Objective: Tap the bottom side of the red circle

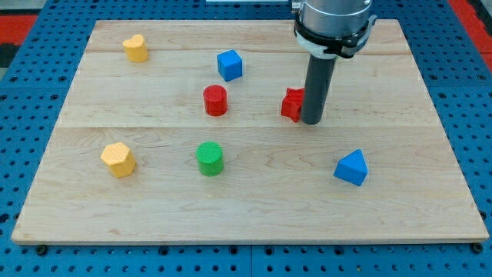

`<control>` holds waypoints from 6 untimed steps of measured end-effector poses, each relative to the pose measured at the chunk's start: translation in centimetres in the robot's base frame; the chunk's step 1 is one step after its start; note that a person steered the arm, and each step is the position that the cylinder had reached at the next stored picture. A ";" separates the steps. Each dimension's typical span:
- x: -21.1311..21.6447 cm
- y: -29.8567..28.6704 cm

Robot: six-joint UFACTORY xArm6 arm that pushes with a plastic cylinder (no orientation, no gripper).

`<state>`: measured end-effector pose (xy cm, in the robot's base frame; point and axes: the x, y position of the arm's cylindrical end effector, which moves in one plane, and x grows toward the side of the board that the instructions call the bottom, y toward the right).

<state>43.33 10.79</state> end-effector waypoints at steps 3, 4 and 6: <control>-13.4 -1.2; -9.1 -6.1; -8.3 -16.8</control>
